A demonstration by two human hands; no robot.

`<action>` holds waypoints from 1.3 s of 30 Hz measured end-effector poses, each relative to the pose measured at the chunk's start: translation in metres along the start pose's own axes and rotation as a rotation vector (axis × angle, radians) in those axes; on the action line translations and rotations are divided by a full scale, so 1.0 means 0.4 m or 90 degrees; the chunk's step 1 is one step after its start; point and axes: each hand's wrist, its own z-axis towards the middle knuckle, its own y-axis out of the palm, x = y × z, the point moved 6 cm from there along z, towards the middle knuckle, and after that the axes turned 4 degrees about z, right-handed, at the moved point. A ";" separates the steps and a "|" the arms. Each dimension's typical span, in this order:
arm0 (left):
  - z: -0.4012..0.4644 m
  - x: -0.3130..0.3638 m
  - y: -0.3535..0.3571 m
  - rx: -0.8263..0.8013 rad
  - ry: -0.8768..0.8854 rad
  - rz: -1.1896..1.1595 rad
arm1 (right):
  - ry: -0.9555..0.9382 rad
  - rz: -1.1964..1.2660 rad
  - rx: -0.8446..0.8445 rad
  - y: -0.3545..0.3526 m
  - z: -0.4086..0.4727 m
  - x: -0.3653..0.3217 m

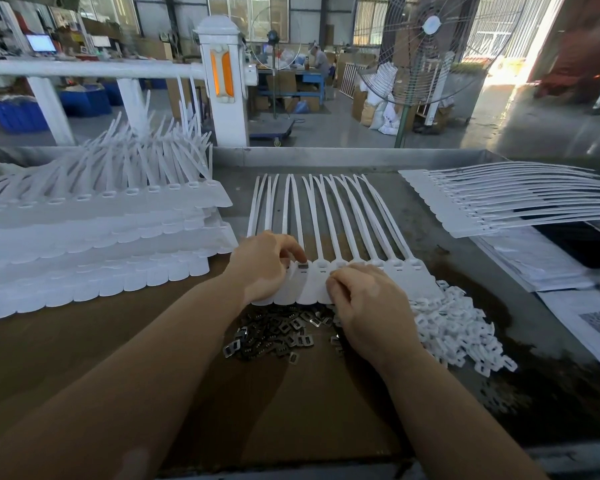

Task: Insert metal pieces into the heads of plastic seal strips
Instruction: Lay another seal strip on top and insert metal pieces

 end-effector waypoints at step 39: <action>-0.104 0.098 0.051 -0.115 0.189 0.057 | 0.001 0.013 0.012 0.000 -0.002 0.008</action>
